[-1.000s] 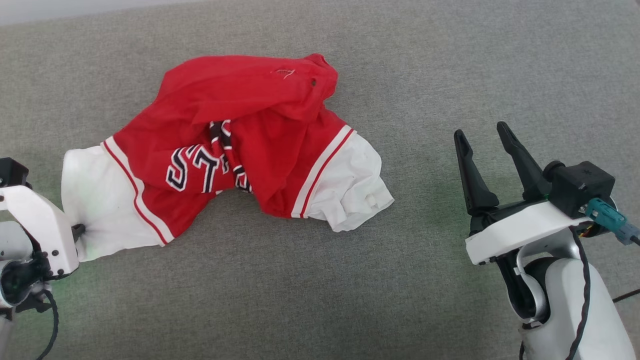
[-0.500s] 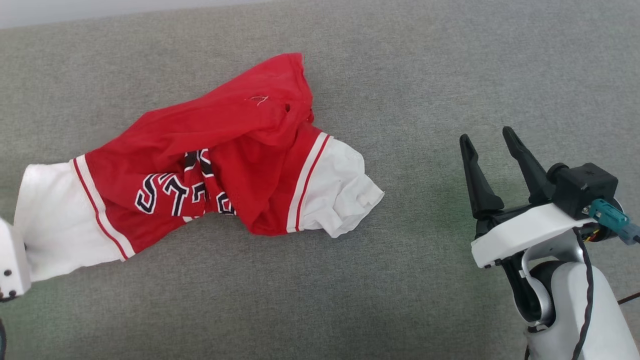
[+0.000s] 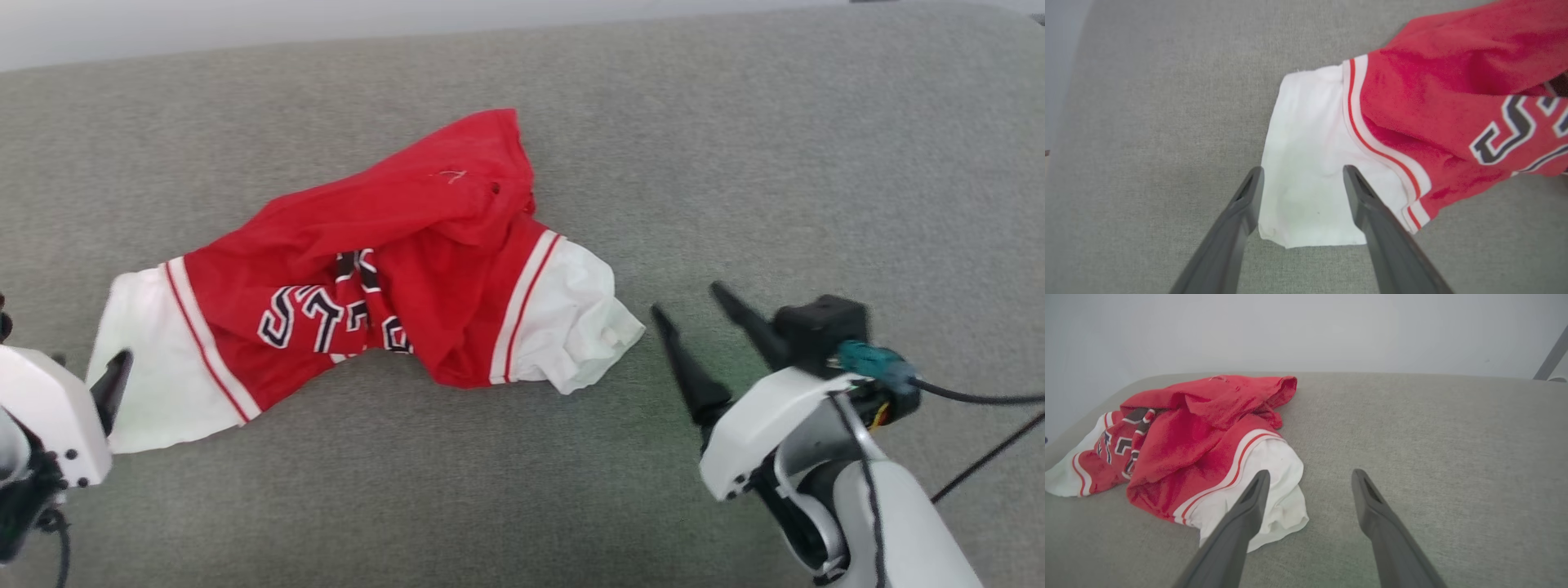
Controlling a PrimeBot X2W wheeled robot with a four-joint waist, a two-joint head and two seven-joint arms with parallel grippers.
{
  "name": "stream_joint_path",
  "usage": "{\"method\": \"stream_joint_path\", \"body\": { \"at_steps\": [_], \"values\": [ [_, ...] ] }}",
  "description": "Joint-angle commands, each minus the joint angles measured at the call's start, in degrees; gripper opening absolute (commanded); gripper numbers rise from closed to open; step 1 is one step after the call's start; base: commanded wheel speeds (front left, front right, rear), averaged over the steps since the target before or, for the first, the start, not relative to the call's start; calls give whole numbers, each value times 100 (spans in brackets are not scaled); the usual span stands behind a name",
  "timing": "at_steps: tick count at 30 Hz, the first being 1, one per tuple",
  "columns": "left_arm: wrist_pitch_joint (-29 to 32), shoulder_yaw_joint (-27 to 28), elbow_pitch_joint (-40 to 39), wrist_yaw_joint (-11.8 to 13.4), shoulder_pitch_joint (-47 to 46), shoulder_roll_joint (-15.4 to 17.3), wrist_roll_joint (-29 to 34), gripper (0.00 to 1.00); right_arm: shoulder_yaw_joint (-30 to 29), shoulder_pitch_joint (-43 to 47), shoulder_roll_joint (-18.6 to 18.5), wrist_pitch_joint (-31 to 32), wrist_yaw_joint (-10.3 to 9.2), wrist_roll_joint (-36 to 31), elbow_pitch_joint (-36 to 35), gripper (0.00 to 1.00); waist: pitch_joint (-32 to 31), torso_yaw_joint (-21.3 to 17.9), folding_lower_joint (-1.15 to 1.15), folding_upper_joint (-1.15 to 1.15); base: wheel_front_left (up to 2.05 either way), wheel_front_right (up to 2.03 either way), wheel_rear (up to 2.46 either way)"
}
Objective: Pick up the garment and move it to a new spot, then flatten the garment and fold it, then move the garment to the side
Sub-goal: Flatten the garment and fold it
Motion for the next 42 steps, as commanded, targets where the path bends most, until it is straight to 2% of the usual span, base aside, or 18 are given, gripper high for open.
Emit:
{"method": "stream_joint_path", "body": {
  "at_steps": [1, 4, 11, 16, 24, 25, 26, 34, 38, 42],
  "values": [
    [-260, 30, -106, -68, 84, -57, 81, 100, 152, 4, -79, 173, -8, 66, 3, 100, -66, 92, 0, 0, 0, 0, 0],
    [-868, 11, -341, -188, 199, -198, 282, 100, 433, -18, -273, 651, -8, 221, 53, 100, -118, 248, 0, 0, 0, 0, 0],
    [-2116, -80, -714, -290, 493, -665, 603, 100, 916, -315, -681, 1625, -8, 425, 260, 100, -160, 645, 0, 0, 0, 0, 0],
    [-2665, -256, -779, -392, 646, -997, 686, 100, 1178, -671, -914, 1863, -7, 403, 586, 100, -134, 944, 0, 0, 0, 0, 0],
    [-3478, -441, -768, -502, 744, -1388, 908, 100, 1634, -1185, -1065, 2152, -8, 310, 1643, 100, -118, 1268, 0, 0, 0, 0, 0],
    [-3553, -453, -748, -504, 777, -1428, 923, 100, 1692, -1237, -1083, 2177, -10, 293, 1773, 43, -125, 1296, 0, 0, 0, 0, 0],
    [-3622, -473, -740, -505, 820, -1465, 924, 100, 1714, -1270, -1044, 2135, -12, 369, 1874, 0, -135, 1310, 0, 0, 0, 0, 0],
    [-3979, -405, -618, -497, 1049, -1633, 788, 100, 1673, -1585, -1179, 2039, -14, 673, 2078, 0, -248, 1338, 0, 0, 0, 0, 0],
    [-4084, -366, -620, -473, 1189, -1659, 734, 100, 1308, -1671, -1269, 2060, -12, 799, 1878, 0, -314, 1286, 0, 0, 0, 0, 0],
    [-4161, -315, -661, -422, 1331, -1630, 723, 100, 902, -1583, -1421, 2332, -12, 917, 1548, 0, -380, 1219, 0, 0, 0, 0, 0]
  ]
}}
